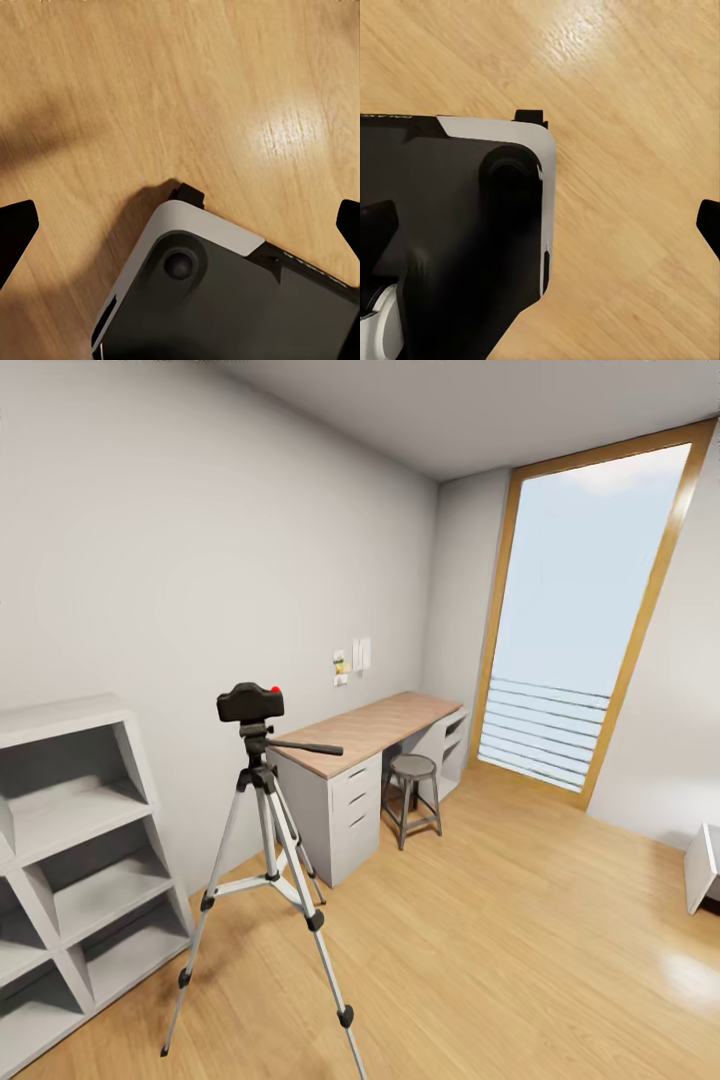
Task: Attach the digital camera to the camera tripod in the bedroom.
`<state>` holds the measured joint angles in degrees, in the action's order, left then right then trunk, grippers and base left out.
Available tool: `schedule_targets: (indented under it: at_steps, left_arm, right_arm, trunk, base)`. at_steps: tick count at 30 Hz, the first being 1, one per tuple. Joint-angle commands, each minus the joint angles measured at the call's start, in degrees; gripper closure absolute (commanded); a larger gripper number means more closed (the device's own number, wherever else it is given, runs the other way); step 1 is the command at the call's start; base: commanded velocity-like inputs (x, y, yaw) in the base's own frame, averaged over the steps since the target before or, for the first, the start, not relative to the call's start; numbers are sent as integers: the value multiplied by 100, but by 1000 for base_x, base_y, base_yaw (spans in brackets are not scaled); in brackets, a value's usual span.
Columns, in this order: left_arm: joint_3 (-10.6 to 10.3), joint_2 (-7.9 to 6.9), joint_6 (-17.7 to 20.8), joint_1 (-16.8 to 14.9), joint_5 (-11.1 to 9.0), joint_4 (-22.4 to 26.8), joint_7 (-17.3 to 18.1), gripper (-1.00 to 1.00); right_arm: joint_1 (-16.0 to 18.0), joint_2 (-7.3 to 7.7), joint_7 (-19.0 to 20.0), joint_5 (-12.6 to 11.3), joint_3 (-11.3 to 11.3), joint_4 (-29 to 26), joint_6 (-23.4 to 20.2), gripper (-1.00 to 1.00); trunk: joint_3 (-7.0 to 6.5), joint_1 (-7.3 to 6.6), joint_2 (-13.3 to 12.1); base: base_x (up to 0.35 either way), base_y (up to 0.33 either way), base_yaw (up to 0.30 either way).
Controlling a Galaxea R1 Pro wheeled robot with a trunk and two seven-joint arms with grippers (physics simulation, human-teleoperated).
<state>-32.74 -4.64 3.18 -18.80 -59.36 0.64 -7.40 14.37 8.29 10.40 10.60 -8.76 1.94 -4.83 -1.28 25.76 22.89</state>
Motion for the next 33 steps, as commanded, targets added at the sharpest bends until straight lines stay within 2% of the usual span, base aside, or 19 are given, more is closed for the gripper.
schedule_targets:
  at_steps: [1,33]
  left_arm:
    - [-48,-1,25,-1,-39,9,-24,-100]
    - [-48,-1,24,-1,-41,10,-24,-100]
  right_arm:
    - [4,2,13,56,-49,8,-8,-100]
    - [4,-2,-23,48,-47,3,8,-100]
  trunk:
    - [-7,2,3]
    - [-270,2,3]
  base:
    - [0,0,0]
    - [0,0,0]
